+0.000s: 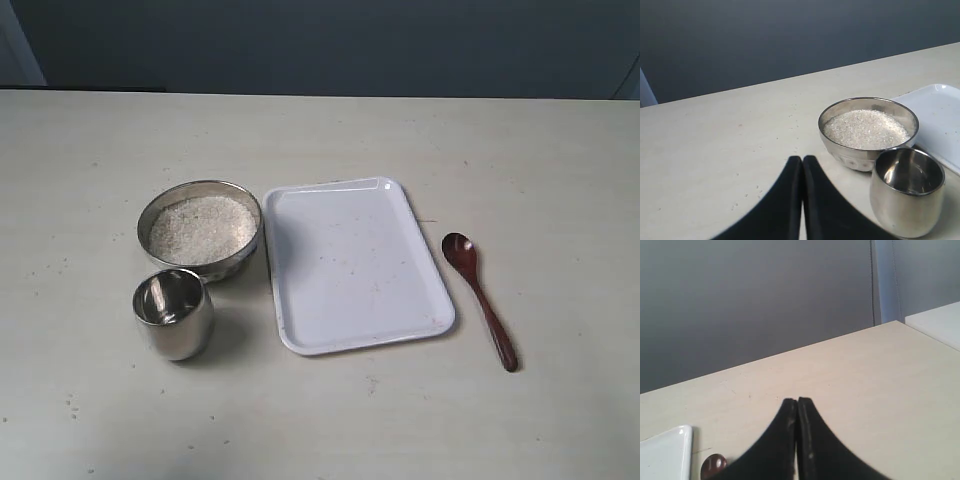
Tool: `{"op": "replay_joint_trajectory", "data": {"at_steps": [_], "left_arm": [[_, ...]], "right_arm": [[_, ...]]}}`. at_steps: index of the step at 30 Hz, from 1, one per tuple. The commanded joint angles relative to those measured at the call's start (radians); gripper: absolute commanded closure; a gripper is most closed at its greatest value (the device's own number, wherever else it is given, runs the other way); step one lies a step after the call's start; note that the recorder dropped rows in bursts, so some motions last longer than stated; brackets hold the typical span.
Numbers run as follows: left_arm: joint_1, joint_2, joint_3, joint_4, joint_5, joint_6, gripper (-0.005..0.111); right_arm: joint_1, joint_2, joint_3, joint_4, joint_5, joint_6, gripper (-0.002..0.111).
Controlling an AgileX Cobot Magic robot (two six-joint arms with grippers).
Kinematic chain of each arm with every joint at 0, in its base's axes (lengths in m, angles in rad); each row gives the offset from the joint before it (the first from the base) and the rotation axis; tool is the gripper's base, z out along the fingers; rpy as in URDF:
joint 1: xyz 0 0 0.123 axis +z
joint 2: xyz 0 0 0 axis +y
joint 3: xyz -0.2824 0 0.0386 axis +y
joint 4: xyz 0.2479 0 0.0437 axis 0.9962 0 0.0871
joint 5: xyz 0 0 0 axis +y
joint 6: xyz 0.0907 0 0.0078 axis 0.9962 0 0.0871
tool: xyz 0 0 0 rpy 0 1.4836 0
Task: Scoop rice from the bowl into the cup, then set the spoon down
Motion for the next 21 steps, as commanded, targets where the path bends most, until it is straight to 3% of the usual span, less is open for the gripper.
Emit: {"op": "replay_joint_trajectory", "data": {"at_steps": [1,11,13,15,21], "left_arm": [[-0.002,-0.004,-0.002,0.001,-0.015,-0.005,0.106],[-0.002,-0.004,-0.002,0.001,-0.015,-0.005,0.106],[-0.002,-0.004,-0.002,0.001,-0.015,-0.005,0.106],[-0.002,-0.004,-0.002,0.001,-0.015,-0.005,0.106],[-0.002,-0.004,-0.002,0.001,-0.015,-0.005,0.106]], "right_arm": [[-0.004,-0.005,0.002,0.004,-0.006,-0.004,0.109],[-0.004,-0.005,0.002,-0.037,-0.01,-0.006,0.109],[-0.004,-0.005,0.002,0.105,-0.057,0.024,0.109],[-0.004,-0.005,0.002,0.448,-0.114,0.09,0.109],[-0.004,-0.005,0.002,0.857,-0.144,0.092,0.109]]}}
